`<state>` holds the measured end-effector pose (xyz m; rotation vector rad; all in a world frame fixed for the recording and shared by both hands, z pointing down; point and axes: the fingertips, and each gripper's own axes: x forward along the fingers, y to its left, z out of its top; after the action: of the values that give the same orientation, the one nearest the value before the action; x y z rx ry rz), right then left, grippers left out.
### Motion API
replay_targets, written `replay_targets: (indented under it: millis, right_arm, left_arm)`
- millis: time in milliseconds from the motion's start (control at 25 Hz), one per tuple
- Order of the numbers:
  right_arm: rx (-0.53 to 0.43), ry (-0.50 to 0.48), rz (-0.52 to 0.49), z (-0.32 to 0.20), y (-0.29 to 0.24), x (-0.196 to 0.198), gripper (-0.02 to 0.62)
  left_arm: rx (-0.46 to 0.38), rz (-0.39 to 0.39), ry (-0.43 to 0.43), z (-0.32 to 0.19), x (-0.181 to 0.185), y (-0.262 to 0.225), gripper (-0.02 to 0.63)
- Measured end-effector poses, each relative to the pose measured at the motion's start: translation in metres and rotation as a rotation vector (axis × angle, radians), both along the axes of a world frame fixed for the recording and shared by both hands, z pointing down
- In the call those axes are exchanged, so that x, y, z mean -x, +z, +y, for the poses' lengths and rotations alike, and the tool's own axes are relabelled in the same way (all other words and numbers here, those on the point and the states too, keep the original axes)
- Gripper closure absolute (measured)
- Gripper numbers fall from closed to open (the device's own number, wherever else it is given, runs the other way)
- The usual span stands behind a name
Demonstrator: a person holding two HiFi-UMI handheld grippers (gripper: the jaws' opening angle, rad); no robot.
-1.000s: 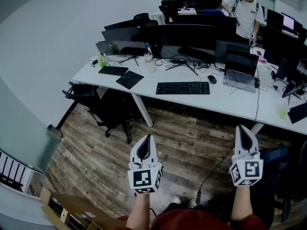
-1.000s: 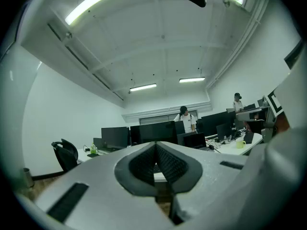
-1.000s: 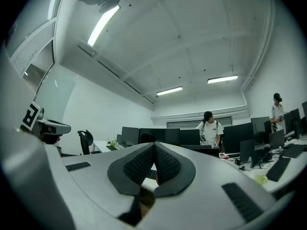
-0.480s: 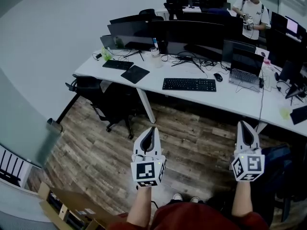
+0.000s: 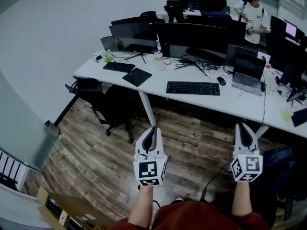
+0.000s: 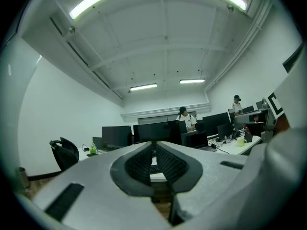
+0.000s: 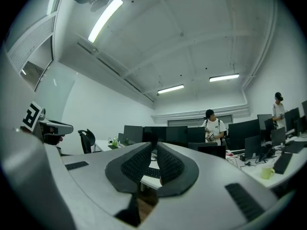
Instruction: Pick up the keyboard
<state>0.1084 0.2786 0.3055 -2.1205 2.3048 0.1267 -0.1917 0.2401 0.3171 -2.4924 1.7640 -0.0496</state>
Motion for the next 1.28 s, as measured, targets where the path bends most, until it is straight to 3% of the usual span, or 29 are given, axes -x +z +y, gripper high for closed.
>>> replay_targets:
  millis: [80, 400, 560, 840, 1280]
  right_arm:
    - [0.019, -0.005, -0.005, -0.004, 0.005, 0.006, 0.532]
    - [0.079, -0.010, -0.009, -0.020, 0.025, 0.020, 0.385]
    - [0.089, -0.005, -0.017, -0.037, 0.033, 0.015, 0.365]
    - [0.095, -0.008, -0.037, -0.092, 0.050, 0.000, 0.341]
    - [0.153, -0.035, -0.069, -0.217, 0.065, -0.052, 0.334]
  left_arm:
    - [0.011, -0.004, 0.008, -0.006, 0.002, 0.005, 0.589]
    - [0.067, 0.008, 0.004, -0.029, 0.020, 0.028, 0.442]
    - [0.098, -0.011, 0.020, -0.046, 0.015, 0.039, 0.387]
    - [0.120, -0.024, 0.011, -0.099, 0.007, 0.050, 0.358]
    - [0.185, -0.059, -0.013, -0.217, -0.041, 0.057, 0.354]
